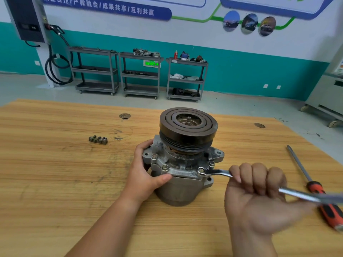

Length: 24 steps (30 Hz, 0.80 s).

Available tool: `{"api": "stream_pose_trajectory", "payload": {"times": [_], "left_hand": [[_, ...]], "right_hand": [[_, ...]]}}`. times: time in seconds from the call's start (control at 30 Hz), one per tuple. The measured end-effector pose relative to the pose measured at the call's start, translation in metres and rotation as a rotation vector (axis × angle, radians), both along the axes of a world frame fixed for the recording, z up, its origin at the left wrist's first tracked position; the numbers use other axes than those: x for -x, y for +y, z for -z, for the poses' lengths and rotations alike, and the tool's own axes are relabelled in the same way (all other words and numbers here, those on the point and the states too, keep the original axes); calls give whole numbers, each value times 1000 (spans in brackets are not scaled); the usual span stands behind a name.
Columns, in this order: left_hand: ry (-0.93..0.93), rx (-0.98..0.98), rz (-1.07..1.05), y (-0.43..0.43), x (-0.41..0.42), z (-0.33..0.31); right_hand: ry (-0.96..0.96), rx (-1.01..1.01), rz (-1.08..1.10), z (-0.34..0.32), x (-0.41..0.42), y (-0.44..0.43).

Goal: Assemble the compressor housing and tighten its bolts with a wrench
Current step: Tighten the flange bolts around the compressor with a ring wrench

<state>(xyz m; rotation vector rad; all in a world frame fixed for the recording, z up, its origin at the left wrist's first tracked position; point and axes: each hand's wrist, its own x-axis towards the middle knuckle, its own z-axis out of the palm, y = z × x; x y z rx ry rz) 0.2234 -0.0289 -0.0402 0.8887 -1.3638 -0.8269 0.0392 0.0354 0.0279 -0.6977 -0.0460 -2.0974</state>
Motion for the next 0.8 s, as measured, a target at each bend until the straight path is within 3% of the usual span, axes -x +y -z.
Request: {"api": "stream_pose_trajectory", "payload": {"times": [0.07, 0.17, 0.3, 0.43, 0.63, 0.8], "left_hand": [[1, -4, 4, 0, 1, -2], [1, -16, 10, 1, 1, -4], [35, -51, 33, 3, 2, -8], [60, -54, 39, 2, 3, -6], [56, -53, 27, 4, 6, -6], [21, -44, 5, 7, 6, -10]], "right_hand": [[89, 113, 135, 2, -12, 9], [182, 84, 311, 4, -17, 15], [251, 202, 305, 11, -22, 14], [428, 294, 459, 17, -31, 12], [570, 255, 740, 21, -56, 20], [685, 266, 757, 19, -59, 20]]}}
